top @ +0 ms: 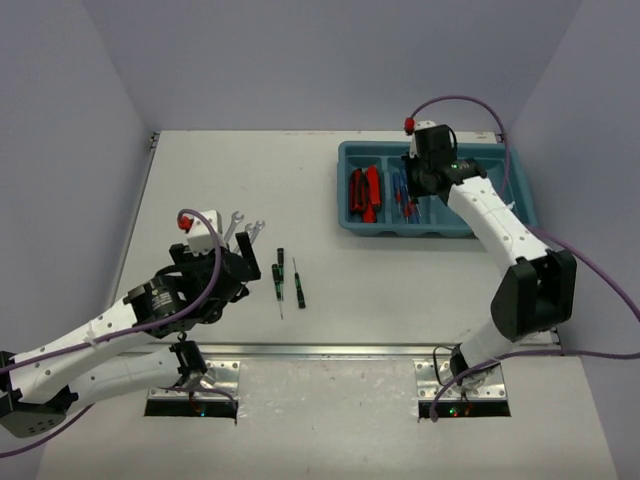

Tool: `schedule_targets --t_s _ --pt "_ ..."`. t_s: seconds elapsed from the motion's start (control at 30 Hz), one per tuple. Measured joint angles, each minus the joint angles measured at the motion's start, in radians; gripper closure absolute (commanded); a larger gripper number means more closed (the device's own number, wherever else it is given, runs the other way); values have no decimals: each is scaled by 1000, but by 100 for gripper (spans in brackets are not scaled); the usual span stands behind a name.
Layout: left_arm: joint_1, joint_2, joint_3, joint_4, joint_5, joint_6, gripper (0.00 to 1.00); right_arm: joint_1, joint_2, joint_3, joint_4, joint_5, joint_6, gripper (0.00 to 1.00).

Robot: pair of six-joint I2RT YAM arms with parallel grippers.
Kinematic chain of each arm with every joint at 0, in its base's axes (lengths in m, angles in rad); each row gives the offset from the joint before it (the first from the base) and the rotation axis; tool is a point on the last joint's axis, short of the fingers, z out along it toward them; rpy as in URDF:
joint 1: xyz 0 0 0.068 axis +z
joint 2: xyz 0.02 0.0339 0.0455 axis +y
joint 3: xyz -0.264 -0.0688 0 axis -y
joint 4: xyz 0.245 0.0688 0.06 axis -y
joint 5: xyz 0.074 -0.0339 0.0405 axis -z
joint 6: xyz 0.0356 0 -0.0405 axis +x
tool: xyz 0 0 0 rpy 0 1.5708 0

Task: Sort the tools into containers

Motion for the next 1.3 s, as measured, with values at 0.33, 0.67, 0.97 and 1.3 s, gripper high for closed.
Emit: schedule_targets --t_s 0.33,0.67,0.97,1.3 --pt "0 65 -6 24 22 28 0 -271 375 251 -77 158 -111 51" --pt "0 77 -16 51 49 59 0 -242 434 303 -162 216 -44 28" --pt "2 44 -16 38 38 43 0 485 -90 -125 124 107 127 34" --pt "2 12 -16 30 25 25 0 695 294 -149 115 102 388 40"
